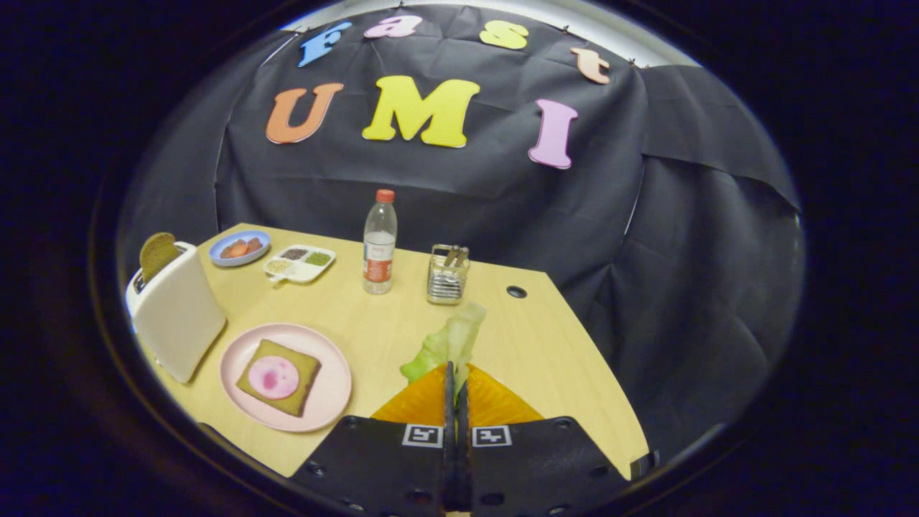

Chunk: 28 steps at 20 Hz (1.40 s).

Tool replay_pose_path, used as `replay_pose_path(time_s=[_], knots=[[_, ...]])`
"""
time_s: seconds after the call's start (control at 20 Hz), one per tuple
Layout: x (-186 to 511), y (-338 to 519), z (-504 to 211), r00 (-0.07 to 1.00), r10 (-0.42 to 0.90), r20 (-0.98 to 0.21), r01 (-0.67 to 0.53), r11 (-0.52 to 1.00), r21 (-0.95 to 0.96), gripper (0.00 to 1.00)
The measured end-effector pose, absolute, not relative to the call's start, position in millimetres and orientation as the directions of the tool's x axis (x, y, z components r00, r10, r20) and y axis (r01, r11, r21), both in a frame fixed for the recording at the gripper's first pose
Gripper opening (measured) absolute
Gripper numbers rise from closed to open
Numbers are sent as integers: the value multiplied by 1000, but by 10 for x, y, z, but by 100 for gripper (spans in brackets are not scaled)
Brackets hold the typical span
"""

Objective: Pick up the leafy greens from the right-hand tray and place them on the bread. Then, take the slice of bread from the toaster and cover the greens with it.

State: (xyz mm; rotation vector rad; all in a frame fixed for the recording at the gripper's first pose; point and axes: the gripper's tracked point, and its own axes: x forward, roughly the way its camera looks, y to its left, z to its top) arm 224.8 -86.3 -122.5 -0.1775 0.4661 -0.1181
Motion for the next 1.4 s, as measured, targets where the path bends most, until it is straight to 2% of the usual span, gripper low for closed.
replay_pose_path(time_s=[0.4, 0.9, 1.4], knots=[[2080, 214, -1158, 910, -96, -402, 17, 980, -196, 0], [2170, 1598, -1580, 904, 94, -417, -125, 991, -47, 0], [2777, 1143, -2419, 823, 78, -563, -76, 997, 27, 0]])
